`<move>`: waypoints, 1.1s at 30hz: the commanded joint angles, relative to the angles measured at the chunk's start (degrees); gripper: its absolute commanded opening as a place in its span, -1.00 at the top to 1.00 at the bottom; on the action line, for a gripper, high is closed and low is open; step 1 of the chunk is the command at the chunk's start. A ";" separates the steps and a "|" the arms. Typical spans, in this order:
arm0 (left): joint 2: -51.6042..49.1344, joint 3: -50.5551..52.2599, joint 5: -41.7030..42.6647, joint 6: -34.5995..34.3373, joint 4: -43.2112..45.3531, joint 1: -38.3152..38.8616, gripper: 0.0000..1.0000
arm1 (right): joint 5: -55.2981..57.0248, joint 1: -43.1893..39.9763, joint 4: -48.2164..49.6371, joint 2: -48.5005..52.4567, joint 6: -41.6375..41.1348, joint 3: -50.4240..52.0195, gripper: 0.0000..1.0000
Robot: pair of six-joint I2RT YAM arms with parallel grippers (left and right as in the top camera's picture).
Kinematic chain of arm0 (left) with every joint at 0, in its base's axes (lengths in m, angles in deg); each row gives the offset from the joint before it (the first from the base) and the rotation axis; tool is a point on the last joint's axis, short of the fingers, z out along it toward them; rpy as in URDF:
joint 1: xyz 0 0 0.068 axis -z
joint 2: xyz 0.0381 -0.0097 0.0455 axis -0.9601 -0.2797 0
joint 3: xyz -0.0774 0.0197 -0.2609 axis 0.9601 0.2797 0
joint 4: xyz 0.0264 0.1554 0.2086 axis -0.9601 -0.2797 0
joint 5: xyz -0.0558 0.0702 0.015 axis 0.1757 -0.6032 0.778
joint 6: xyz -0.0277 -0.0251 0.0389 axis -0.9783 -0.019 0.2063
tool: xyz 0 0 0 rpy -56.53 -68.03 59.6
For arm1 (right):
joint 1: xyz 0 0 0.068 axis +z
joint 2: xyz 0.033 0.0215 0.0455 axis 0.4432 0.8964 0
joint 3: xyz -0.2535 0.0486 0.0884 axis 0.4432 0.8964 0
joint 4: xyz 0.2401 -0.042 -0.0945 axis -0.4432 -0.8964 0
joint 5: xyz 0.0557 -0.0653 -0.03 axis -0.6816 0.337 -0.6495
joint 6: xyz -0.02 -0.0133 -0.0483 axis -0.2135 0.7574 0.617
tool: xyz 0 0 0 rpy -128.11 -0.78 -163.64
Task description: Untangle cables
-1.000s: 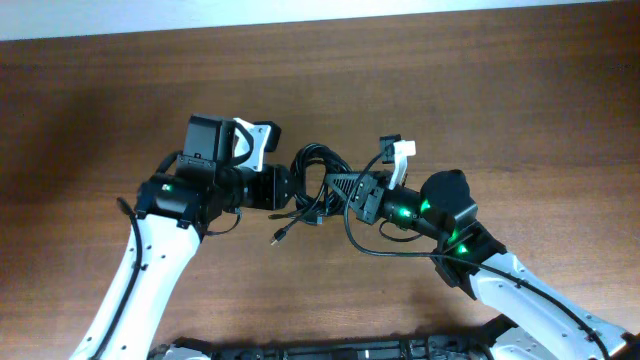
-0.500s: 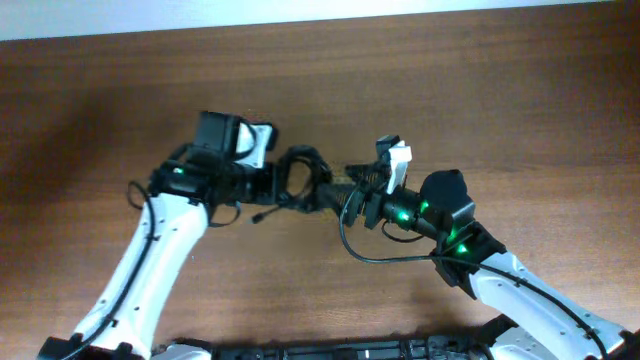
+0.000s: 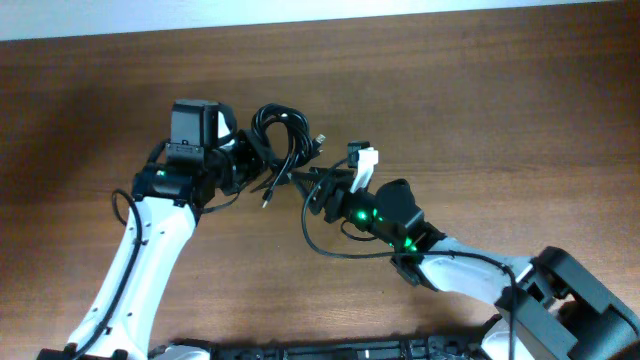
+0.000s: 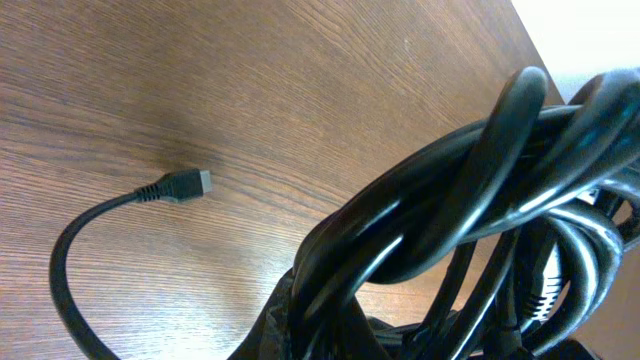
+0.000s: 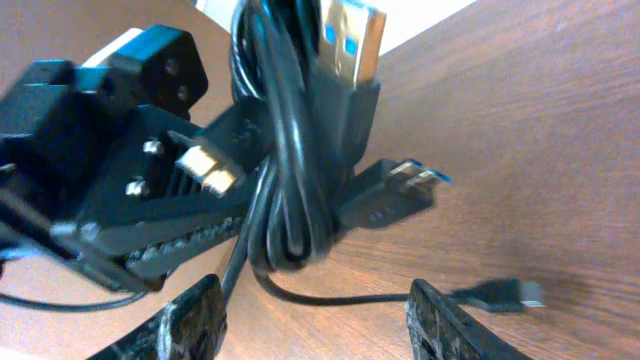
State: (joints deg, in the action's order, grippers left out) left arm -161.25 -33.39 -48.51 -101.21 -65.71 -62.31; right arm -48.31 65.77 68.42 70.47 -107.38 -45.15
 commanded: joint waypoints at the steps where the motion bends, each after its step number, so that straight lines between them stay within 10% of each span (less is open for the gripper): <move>1: 1.36 -0.22 -2.95 -5.35 0.98 2.12 1.00 | -3.26 1.44 0.39 1.66 -4.17 -4.26 -0.15; 10: 1.38 -0.22 -3.08 -11.06 1.22 5.62 1.00 | -7.82 1.55 0.17 1.75 -4.17 -4.52 0.92; 15: 1.38 -0.22 -3.32 -7.15 1.75 2.64 1.00 | -27.89 -6.80 0.26 1.75 -6.51 -4.52 0.92; 18: 1.38 -0.22 -5.53 14.80 2.03 2.05 1.00 | -37.24 -9.20 6.03 1.75 -23.12 -4.52 0.92; 26: 1.38 -0.22 -2.47 35.87 1.84 5.66 1.00 | -17.75 -10.60 15.91 1.75 -36.74 -4.52 0.92; 31: 1.49 -0.24 -16.90 35.08 1.84 5.60 1.00 | -19.04 -12.46 7.02 1.75 -36.50 -4.52 0.92; 33: 1.49 -0.24 -29.99 18.40 1.95 3.56 1.00 | -21.14 -12.48 6.99 1.75 -32.00 -4.52 0.92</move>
State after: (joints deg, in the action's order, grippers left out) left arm -159.70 -34.31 -58.43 -69.74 -62.91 -55.52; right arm -72.60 55.85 74.45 73.79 -143.97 -48.27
